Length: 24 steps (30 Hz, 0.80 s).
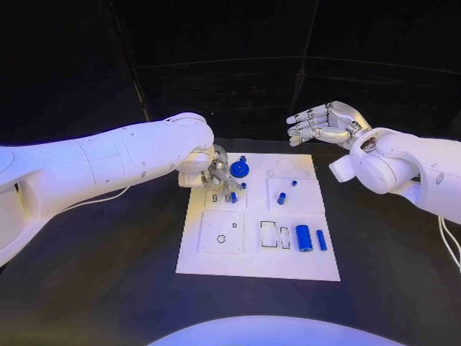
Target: Assemble the parts on the task board
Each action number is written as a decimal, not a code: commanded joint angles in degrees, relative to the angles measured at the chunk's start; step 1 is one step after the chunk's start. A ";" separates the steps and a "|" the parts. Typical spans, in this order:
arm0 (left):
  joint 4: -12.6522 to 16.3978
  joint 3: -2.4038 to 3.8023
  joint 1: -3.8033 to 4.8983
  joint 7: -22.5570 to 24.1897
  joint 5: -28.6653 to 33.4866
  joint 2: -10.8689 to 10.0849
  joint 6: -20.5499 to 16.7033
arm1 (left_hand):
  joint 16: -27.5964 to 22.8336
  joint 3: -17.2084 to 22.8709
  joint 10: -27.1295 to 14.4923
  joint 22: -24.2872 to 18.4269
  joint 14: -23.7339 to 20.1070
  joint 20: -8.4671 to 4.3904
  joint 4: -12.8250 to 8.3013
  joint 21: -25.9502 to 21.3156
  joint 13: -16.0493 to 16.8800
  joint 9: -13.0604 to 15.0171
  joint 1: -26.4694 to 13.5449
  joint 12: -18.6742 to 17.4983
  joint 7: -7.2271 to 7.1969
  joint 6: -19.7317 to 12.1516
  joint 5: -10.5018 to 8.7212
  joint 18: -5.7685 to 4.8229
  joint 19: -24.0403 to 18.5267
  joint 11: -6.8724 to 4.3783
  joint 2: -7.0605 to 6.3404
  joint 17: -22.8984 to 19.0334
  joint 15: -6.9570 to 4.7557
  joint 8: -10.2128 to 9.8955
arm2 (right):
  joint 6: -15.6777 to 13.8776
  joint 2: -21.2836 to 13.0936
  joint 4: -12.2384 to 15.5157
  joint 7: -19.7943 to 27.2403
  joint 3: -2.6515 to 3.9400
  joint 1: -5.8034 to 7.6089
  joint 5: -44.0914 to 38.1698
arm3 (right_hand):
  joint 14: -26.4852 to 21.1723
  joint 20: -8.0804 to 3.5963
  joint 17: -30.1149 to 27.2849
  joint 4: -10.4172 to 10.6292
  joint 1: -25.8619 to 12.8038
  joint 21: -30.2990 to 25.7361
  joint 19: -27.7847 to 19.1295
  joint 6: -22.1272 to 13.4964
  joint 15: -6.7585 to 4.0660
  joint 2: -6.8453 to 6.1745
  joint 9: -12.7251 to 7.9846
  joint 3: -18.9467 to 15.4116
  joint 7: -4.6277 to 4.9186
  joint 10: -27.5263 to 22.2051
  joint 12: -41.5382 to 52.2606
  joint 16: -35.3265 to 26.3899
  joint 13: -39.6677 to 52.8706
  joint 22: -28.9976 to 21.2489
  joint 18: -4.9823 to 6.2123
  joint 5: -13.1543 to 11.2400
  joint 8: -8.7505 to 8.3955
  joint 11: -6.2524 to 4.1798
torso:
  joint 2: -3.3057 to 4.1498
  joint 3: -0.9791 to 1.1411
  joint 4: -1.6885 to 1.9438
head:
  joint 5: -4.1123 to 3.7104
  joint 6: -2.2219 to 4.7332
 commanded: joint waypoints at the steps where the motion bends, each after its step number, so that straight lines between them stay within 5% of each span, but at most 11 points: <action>1: -0.50 0.02 0.05 0.17 -0.41 0.35 0.95 | -0.08 0.33 0.10 0.05 5.48 -0.34 0.03 0.21 0.04 0.09 0.33 0.06 -0.07 -0.23 0.11 -0.44 -0.20 -0.45 0.04 13.06 -0.30 0.26 | 0.61 0.13 0.13 0.05 0.05 0.16 -0.71 | -0.12 0.32 -0.09 -0.12 -0.24 -0.24 0.25 -0.26 -0.05 0.52 0.06 -0.17 -0.08 -0.22 -0.06 -0.03 0.09 -0.09 -0.18 0.17 -0.07 -0.24 | -0.03 0.03 -0.02 | -0.15 -0.16; 24: -3.15 0.02 -0.45 -0.30 -0.41 2.15 3.33 | -0.08 0.33 0.12 0.27 5.48 -0.40 0.28 0.28 0.04 1.19 -1.07 0.08 -0.12 -0.76 0.05 -0.46 -0.23 -0.50 -0.59 13.06 -0.34 1.13 | 0.63 0.66 -0.07 -0.12 0.05 0.24 -1.14 | -0.14 0.34 -0.21 -0.17 -0.26 -0.41 0.36 -0.27 -0.04 0.49 0.07 -0.27 -0.08 -0.30 -0.01 0.05 0.06 -0.21 -0.16 0.22 -0.02 -0.23 | -0.06 0.04 0.04 | -0.48 -0.66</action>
